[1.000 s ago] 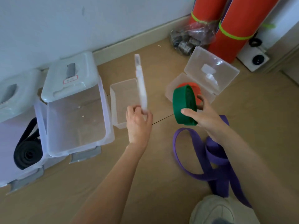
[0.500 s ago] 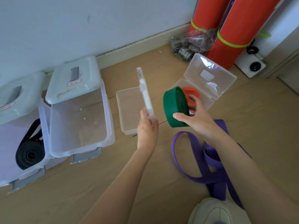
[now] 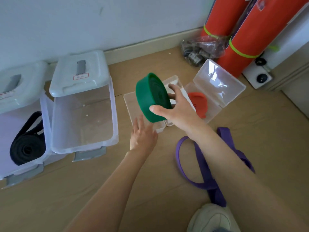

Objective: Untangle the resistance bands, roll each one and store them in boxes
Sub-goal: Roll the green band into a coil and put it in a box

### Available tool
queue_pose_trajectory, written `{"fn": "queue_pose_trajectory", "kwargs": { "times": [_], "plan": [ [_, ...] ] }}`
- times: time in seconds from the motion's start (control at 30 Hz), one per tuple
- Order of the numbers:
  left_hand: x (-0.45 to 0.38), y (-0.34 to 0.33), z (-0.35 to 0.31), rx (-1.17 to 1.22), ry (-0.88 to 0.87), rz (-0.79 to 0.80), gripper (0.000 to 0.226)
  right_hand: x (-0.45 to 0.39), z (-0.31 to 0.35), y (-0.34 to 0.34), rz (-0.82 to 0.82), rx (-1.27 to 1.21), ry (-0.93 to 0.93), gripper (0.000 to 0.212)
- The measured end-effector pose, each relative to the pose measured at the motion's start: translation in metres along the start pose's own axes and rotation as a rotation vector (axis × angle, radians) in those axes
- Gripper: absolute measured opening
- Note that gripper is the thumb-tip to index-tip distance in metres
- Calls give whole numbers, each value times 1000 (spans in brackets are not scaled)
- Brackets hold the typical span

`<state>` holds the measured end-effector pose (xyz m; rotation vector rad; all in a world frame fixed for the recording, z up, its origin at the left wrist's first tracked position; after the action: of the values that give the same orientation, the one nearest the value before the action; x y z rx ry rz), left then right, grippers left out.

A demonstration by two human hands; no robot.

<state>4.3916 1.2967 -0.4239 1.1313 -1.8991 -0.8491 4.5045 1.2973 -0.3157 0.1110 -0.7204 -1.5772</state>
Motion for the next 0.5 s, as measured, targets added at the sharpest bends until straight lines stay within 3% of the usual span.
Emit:
{"fn": "queue_pose_trajectory", "kwargs": {
  "times": [0.07, 0.13, 0.23, 0.33, 0.43, 0.5],
  "plan": [
    [0, 9, 16, -33, 44, -96, 53, -25, -12, -20, 62, 26, -108, 97],
    [4, 13, 30, -94, 57, -89, 45, -47, -20, -38, 119, 71, -176, 91],
    [12, 9, 38, -345, -112, -62, 28, -73, -25, -66, 144, 216, -187, 79],
    [18, 18, 44, -380, -96, -176, 44, -82, -32, -91, 89, 487, -207, 92],
    [25, 3, 54, -376, -91, -106, 50, -81, -32, -103, -40, 638, -195, 101],
    [25, 10, 58, -416, -10, -130, 53, -81, -28, -105, -84, 710, -153, 96]
  ]
}}
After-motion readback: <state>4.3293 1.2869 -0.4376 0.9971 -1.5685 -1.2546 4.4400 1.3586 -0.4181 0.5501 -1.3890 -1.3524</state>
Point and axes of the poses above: each hand's wrist, its own x-axis away from the middle knuckle, its own y-axis out of the back of the hand, z = x × y, the point moved 5 cm from there along -x, towards the middle knuckle, and after that the axes turned 11 degrees about x, right-handed, at the moved point
